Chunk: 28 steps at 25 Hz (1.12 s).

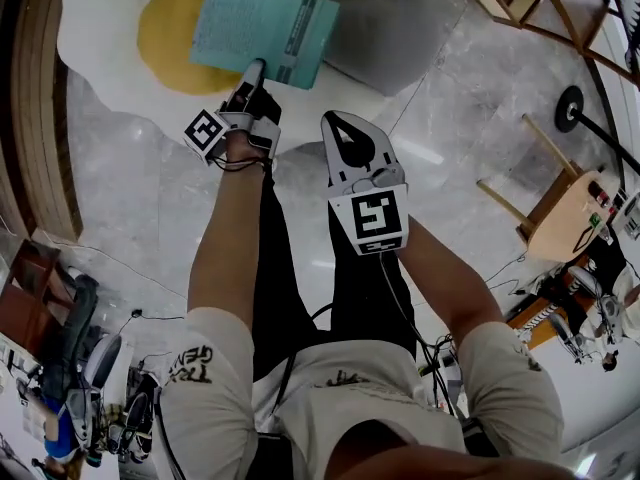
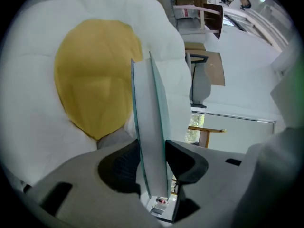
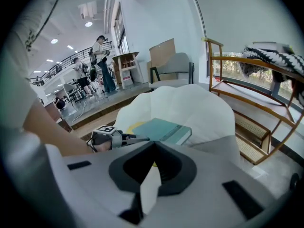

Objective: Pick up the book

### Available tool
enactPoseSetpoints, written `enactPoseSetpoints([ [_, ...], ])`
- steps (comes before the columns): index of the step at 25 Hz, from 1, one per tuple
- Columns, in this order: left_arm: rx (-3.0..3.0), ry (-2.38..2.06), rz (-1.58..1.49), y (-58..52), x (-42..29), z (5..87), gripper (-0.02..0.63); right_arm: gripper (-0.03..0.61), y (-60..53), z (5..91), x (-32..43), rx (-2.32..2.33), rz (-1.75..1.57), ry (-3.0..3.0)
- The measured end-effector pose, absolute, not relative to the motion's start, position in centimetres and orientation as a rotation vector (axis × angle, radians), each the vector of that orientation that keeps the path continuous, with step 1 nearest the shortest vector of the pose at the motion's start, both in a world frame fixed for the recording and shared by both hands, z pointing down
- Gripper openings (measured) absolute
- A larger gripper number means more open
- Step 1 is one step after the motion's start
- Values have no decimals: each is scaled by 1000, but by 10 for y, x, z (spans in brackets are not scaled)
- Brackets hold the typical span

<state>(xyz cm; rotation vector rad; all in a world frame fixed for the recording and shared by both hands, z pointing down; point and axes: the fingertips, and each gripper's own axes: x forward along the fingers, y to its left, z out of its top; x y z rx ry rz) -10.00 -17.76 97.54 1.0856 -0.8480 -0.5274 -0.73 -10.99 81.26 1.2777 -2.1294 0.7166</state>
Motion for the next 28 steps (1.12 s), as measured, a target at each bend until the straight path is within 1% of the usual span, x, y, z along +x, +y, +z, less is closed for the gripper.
enactPoseSetpoints([
  [6, 1101, -865, -603, -184, -110, 906, 187, 28, -118, 762, -8, 1351, 733, -2148],
  [10, 1125, -859, -633, -184, -127, 840, 186, 28, -131, 715, -27, 1407, 731, -2186],
  [14, 1123, -859, -673, -183, -127, 780, 186, 28, -142, 678, -18, 1458, 732, -2181],
  [21, 1218, -877, -739, -200, -142, 654, 184, 26, -194, 572, -1, 1582, 591, -2218],
  [28, 1307, -872, -797, -209, -157, 523, 184, 26, -219, 465, 12, 1689, 471, -2267],
])
